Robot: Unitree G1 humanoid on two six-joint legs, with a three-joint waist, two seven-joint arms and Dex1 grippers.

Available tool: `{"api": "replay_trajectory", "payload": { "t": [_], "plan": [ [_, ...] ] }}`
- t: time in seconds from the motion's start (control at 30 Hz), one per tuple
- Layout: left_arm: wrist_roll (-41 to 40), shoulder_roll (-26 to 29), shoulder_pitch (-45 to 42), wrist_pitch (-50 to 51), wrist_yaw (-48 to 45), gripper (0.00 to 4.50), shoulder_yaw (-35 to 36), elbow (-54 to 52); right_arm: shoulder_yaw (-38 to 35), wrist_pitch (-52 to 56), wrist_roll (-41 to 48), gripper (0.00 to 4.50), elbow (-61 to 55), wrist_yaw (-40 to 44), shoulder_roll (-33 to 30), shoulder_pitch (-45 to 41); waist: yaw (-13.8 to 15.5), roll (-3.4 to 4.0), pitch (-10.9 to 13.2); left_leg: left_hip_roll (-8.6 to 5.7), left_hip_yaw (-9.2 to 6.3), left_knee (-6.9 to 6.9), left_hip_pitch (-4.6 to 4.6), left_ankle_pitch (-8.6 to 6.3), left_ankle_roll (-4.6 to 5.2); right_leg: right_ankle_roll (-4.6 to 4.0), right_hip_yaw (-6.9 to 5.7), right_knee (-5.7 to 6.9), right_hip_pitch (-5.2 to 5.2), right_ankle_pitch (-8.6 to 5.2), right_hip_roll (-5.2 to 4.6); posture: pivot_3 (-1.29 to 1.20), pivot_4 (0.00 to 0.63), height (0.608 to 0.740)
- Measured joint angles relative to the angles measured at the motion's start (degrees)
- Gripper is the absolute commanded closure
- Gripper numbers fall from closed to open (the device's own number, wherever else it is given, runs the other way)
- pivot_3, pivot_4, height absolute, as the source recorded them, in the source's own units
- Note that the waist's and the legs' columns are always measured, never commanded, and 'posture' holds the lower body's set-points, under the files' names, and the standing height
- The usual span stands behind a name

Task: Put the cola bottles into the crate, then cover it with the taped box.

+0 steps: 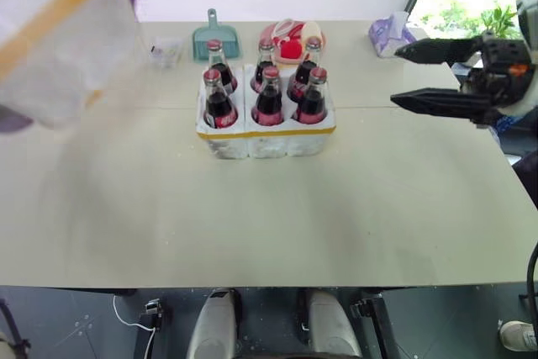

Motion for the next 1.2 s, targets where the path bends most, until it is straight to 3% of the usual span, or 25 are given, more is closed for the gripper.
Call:
{"api": "replay_trajectory", "payload": {
  "t": [0.23,0.5,0.8,1.03,1.2],
  "plan": [
    [-1.5,-8.4,-1.3,-8.3,4.8,4.18,0.8,-11.6,-0.1,-0.2,0.1,0.0,-0.7,-1.6,0.6,1.1,0.0,-0.01,0.0,-0.01,0.01,0.07,-0.02,0.0,-0.01,0.05,0.01,0.0,0.03,0.04,0.0,0.0,0.15,0.736],
    [3.2,-18.9,-0.9,-13.6,11.4,4.18,-5.9,-31.0,-2.3,0.1,1.6,0.0,-2.8,-4.7,1.3,3.5,0.0,-0.01,0.0,-0.02,0.05,0.07,0.0,0.0,0.01,0.09,0.11,0.01,0.06,0.06,0.01,0.0,0.15,0.736],
    [17.8,-19.7,11.6,-16.2,21.3,4.18,-11.6,-49.8,-5.7,1.6,3.7,0.0,-5.7,-8.0,1.2,7.2,0.0,0.0,0.0,-0.02,0.11,0.1,0.06,-0.02,0.04,0.09,0.25,-0.02,0.03,0.06,0.03,0.0,0.15,0.736],
    [28.9,-18.2,16.4,-14.9,27.3,4.18,-13.0,-57.8,-6.2,1.8,4.7,0.0,-6.4,-9.8,1.2,7.7,0.1,0.0,0.0,-0.02,0.11,0.1,0.06,-0.02,0.05,0.09,0.26,-0.01,0.04,0.06,0.03,0.0,0.15,0.736],
    [32.4,-17.7,20.3,-15.5,30.5,1.91,-13.5,-60.1,-6.2,1.7,4.8,0.0,-6.5,-10.6,1.3,7.7,0.1,0.0,0.0,-0.02,0.11,0.09,0.07,-0.03,0.06,0.09,0.26,-0.01,0.04,0.06,0.03,0.0,0.15,0.736]
  ]
}}
